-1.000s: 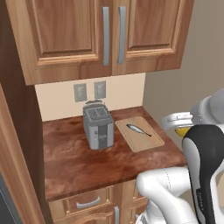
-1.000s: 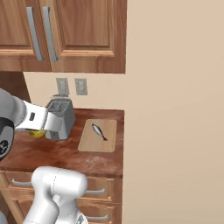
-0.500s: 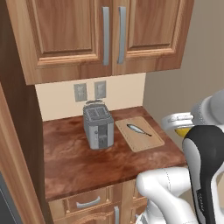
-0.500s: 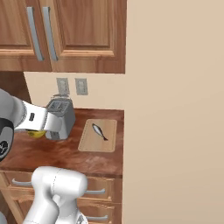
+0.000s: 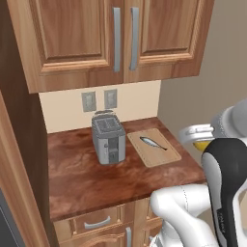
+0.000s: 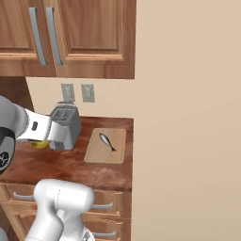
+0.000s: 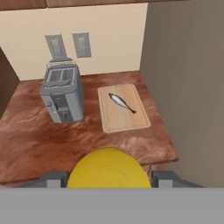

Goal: Retrieve a lemon from the fridge and place it on the cutting board with the fish.

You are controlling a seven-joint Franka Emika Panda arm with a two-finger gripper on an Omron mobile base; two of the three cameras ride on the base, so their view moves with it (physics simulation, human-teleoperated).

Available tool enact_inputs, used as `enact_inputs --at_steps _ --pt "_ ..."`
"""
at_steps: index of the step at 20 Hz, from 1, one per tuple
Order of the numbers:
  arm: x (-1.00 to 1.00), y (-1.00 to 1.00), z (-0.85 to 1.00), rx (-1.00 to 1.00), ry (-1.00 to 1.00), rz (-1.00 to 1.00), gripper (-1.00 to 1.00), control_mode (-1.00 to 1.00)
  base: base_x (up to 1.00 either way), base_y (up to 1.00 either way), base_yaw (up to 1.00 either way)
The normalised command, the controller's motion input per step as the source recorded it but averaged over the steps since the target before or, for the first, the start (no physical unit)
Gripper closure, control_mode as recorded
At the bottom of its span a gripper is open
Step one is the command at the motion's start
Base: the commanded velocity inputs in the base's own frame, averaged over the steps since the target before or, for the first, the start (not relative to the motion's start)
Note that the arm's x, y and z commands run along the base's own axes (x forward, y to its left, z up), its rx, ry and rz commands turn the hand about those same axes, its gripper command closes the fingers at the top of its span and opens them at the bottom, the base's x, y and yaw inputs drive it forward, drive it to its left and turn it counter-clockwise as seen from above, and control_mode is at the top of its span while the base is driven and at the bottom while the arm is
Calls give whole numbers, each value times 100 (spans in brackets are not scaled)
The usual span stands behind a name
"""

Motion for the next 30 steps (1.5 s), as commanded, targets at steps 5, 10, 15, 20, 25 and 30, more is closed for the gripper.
enact_inputs --at_steps 5,10,15,20,25,30 --pt "13 -4 -35 0 7 -6 100 -100 0 0 0" --pt "53 0 -44 0 8 -5 100 -100 0 0 0" --pt "59 0 -39 1 7 -4 100 -100 0 0 0" --pt "72 0 -51 2 8 -1 100 -100 0 0 0" --pt "99 -3 -52 3 12 -4 100 -100 0 0 0" --pt "88 -1 -58 1 8 -5 100 -100 0 0 0"
